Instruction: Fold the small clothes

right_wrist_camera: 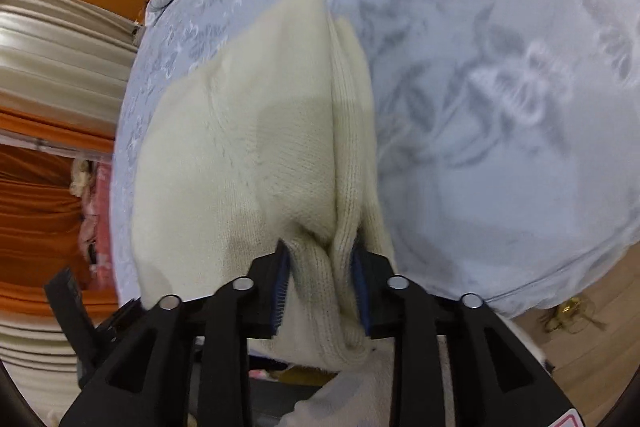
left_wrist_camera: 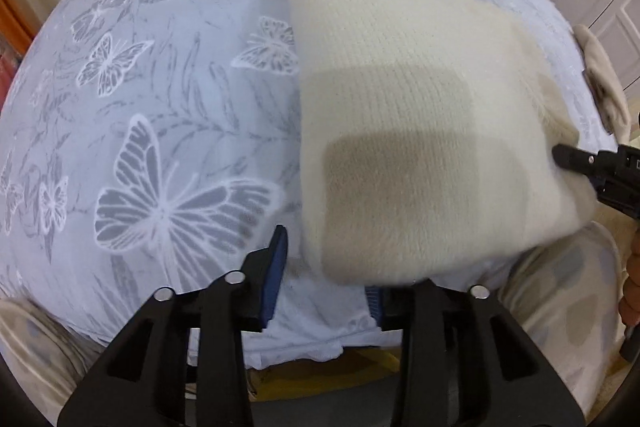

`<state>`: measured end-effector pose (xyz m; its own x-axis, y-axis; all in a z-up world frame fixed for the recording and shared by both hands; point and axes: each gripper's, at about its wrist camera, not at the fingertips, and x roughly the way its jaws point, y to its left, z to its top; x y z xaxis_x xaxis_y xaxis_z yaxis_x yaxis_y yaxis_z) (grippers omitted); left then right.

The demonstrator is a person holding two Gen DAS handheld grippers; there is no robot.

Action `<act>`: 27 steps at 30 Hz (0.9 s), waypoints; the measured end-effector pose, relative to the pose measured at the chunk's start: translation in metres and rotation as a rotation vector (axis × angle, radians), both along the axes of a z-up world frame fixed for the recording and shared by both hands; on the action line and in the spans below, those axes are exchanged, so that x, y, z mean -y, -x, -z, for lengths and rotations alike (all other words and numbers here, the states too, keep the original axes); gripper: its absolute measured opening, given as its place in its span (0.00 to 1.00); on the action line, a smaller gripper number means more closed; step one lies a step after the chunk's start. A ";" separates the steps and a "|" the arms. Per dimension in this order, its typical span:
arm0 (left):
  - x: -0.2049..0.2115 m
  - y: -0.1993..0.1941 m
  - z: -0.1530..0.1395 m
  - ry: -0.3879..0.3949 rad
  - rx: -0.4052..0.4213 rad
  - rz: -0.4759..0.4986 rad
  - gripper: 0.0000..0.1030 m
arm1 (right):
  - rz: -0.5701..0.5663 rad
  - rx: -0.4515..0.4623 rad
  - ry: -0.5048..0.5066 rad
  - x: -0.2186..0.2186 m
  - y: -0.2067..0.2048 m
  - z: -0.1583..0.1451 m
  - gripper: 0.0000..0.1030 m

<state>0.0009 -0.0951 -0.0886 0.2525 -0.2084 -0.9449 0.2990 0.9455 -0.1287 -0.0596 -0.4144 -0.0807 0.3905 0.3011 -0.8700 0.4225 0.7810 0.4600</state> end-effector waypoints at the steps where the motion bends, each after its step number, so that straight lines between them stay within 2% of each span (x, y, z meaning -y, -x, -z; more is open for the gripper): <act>1: -0.006 0.002 -0.005 0.029 -0.010 -0.006 0.36 | 0.010 0.013 0.035 -0.002 0.002 -0.011 0.32; 3: -0.015 0.009 -0.018 0.041 0.001 0.001 0.41 | 0.022 0.097 0.144 -0.014 0.010 -0.049 0.32; 4: -0.020 0.014 -0.028 0.035 0.027 0.012 0.44 | 0.004 0.125 0.142 -0.019 0.007 -0.057 0.32; 7: -0.032 0.026 -0.050 0.009 0.103 0.014 0.50 | -0.094 0.259 0.024 -0.052 -0.012 -0.093 0.24; 8: -0.035 0.028 -0.056 -0.006 0.126 0.009 0.53 | -0.148 0.277 0.004 -0.071 -0.026 -0.099 0.16; 9: -0.037 0.029 -0.059 -0.024 0.140 -0.001 0.55 | -0.202 0.274 0.000 -0.095 -0.048 -0.097 0.15; 11: -0.044 0.025 -0.065 -0.027 0.151 -0.028 0.56 | -0.272 0.213 -0.020 -0.123 -0.069 -0.070 0.14; 12: -0.046 0.024 -0.068 -0.016 0.150 -0.038 0.56 | -0.333 0.090 -0.001 -0.142 -0.084 -0.031 0.13; 13: -0.050 0.020 -0.071 -0.012 0.147 -0.056 0.57 | -0.366 0.034 0.033 -0.151 -0.088 -0.005 0.10; 14: -0.050 0.018 -0.073 -0.008 0.145 -0.068 0.57 | -0.378 0.058 -0.010 -0.155 -0.089 0.016 0.09; 16: -0.058 0.016 -0.077 0.018 0.137 -0.094 0.58 | -0.330 0.052 -0.065 -0.147 -0.090 0.003 0.08; 17: -0.061 0.016 -0.079 0.028 0.135 -0.101 0.61 | -0.310 0.059 -0.036 -0.144 -0.088 -0.018 0.07; 18: -0.063 0.015 -0.080 0.035 0.138 -0.105 0.68 | -0.320 0.096 -0.005 -0.145 -0.082 -0.034 0.07; 19: -0.065 0.014 -0.082 0.034 0.149 -0.116 0.71 | -0.363 0.134 0.030 -0.149 -0.075 -0.050 0.07; 20: -0.067 0.014 -0.083 0.040 0.158 -0.122 0.73 | -0.388 0.122 0.046 -0.156 -0.074 -0.054 0.07; 22: -0.066 0.010 -0.082 0.053 0.151 -0.128 0.73 | -0.423 0.046 0.070 -0.165 -0.066 -0.033 0.07; 23: -0.066 0.009 -0.081 0.058 0.144 -0.133 0.73 | -0.448 -0.048 0.093 -0.175 -0.066 0.001 0.07; 24: -0.064 0.007 -0.080 0.067 0.138 -0.139 0.73 | -0.451 -0.079 0.089 -0.179 -0.065 0.026 0.01; 25: -0.063 0.007 -0.081 0.071 0.135 -0.143 0.73 | -0.439 -0.060 0.068 -0.180 -0.062 0.031 0.00; 27: -0.058 0.005 -0.083 0.083 0.130 -0.138 0.73 | -0.373 -0.037 -0.017 -0.163 -0.059 0.017 0.00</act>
<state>-0.0043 -0.0366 -0.0061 0.4025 -0.2393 -0.8836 0.1862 0.9665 -0.1769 -0.0003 -0.2516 -0.0978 0.2193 0.4312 -0.8752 0.1273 0.8767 0.4639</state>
